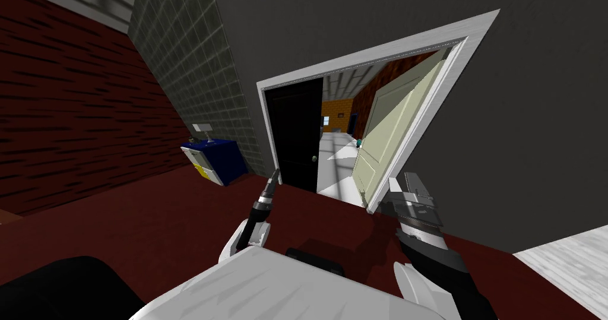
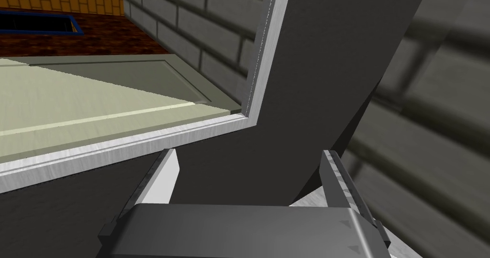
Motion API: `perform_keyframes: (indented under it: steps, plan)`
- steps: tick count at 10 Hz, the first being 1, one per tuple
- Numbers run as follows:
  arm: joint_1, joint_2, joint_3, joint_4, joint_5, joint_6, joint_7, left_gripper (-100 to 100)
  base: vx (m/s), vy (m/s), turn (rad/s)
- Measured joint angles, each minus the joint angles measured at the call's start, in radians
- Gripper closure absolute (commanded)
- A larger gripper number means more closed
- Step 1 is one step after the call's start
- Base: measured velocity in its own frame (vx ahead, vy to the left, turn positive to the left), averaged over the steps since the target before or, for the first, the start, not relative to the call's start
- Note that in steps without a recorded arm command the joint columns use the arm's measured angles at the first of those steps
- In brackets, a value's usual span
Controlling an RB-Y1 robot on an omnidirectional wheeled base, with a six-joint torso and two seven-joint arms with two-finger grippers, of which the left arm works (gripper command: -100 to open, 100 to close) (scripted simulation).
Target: Push the door open
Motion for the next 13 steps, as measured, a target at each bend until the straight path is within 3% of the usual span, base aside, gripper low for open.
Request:
perform_keyframes:
  steps: [13]
  plan:
    - [-0.096,0.027,0.008,0.287,-0.073,-0.07,-0.183,-100,0.098,-0.041,0.018]
